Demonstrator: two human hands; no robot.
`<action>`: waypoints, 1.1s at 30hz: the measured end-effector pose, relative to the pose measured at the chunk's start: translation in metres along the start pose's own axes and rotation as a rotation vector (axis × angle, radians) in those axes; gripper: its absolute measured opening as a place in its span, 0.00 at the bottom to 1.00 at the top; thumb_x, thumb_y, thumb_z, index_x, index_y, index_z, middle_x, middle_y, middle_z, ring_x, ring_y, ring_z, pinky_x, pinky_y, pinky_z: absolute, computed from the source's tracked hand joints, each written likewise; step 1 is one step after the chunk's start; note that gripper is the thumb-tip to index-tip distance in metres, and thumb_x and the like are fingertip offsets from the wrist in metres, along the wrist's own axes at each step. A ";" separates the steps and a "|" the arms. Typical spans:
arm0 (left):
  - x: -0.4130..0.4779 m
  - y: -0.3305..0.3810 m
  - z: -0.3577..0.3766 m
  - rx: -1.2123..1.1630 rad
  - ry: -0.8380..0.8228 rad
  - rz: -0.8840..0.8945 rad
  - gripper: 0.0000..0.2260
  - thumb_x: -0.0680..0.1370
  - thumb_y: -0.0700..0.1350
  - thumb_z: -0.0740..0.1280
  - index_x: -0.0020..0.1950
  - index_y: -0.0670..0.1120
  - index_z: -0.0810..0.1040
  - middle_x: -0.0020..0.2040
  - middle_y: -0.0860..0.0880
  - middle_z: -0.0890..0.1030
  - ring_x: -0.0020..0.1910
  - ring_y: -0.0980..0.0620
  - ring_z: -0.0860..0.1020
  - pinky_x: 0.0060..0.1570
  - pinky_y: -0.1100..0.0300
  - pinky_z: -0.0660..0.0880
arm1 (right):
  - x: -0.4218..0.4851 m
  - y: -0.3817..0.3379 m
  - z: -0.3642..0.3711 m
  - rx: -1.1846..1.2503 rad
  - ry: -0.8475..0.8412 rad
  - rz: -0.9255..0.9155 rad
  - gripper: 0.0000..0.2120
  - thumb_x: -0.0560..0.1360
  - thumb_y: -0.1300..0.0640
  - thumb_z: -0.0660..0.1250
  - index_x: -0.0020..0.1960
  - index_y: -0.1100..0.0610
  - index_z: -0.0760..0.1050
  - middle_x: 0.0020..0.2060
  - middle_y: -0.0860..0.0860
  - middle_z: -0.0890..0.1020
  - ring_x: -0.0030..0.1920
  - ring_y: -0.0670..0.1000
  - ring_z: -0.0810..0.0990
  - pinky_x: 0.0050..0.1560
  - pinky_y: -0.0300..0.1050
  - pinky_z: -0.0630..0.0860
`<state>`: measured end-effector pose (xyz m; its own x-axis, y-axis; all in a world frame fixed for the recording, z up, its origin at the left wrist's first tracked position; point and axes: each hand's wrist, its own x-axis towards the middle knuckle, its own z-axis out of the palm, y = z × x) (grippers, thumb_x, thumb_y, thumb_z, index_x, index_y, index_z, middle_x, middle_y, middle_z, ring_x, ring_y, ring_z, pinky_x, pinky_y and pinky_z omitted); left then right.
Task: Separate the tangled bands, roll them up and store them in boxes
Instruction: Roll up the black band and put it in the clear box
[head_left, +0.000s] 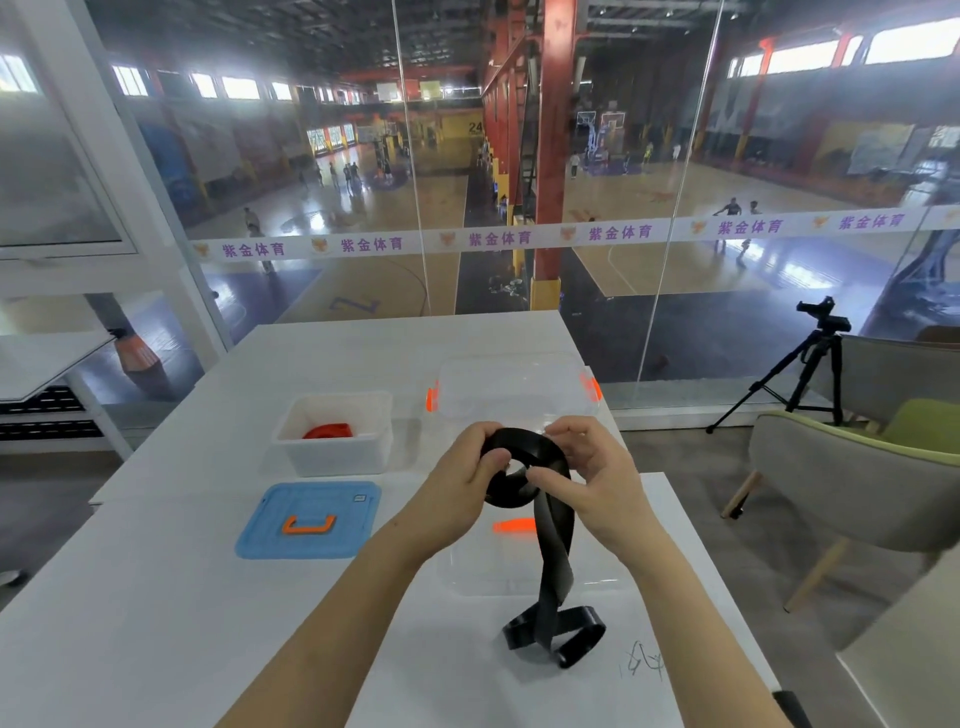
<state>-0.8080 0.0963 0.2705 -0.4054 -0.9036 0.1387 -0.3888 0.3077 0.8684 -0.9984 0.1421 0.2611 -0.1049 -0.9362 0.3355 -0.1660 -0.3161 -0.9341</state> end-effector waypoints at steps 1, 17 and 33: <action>0.000 0.000 0.000 0.024 -0.008 0.003 0.09 0.87 0.47 0.57 0.65 0.52 0.72 0.59 0.53 0.77 0.59 0.59 0.77 0.59 0.63 0.71 | -0.001 0.001 0.000 -0.009 -0.002 -0.001 0.20 0.72 0.67 0.79 0.57 0.51 0.78 0.48 0.47 0.86 0.51 0.51 0.87 0.57 0.43 0.82; 0.008 0.029 -0.009 -0.197 0.180 0.089 0.08 0.88 0.42 0.54 0.62 0.47 0.72 0.47 0.51 0.76 0.45 0.63 0.75 0.46 0.74 0.73 | -0.005 0.024 -0.009 -0.025 -0.085 0.186 0.12 0.81 0.66 0.69 0.57 0.51 0.83 0.47 0.51 0.90 0.50 0.51 0.88 0.57 0.51 0.81; 0.026 0.034 -0.026 -0.203 0.317 0.076 0.08 0.89 0.43 0.53 0.62 0.51 0.70 0.49 0.56 0.78 0.42 0.73 0.76 0.47 0.78 0.71 | 0.014 -0.003 -0.015 0.069 0.098 0.065 0.13 0.84 0.66 0.65 0.56 0.51 0.84 0.38 0.48 0.83 0.38 0.48 0.80 0.43 0.39 0.79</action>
<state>-0.8108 0.0757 0.3160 -0.1383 -0.9375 0.3192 -0.1826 0.3409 0.9222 -1.0136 0.1320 0.2708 -0.2090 -0.9366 0.2812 -0.0882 -0.2683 -0.9593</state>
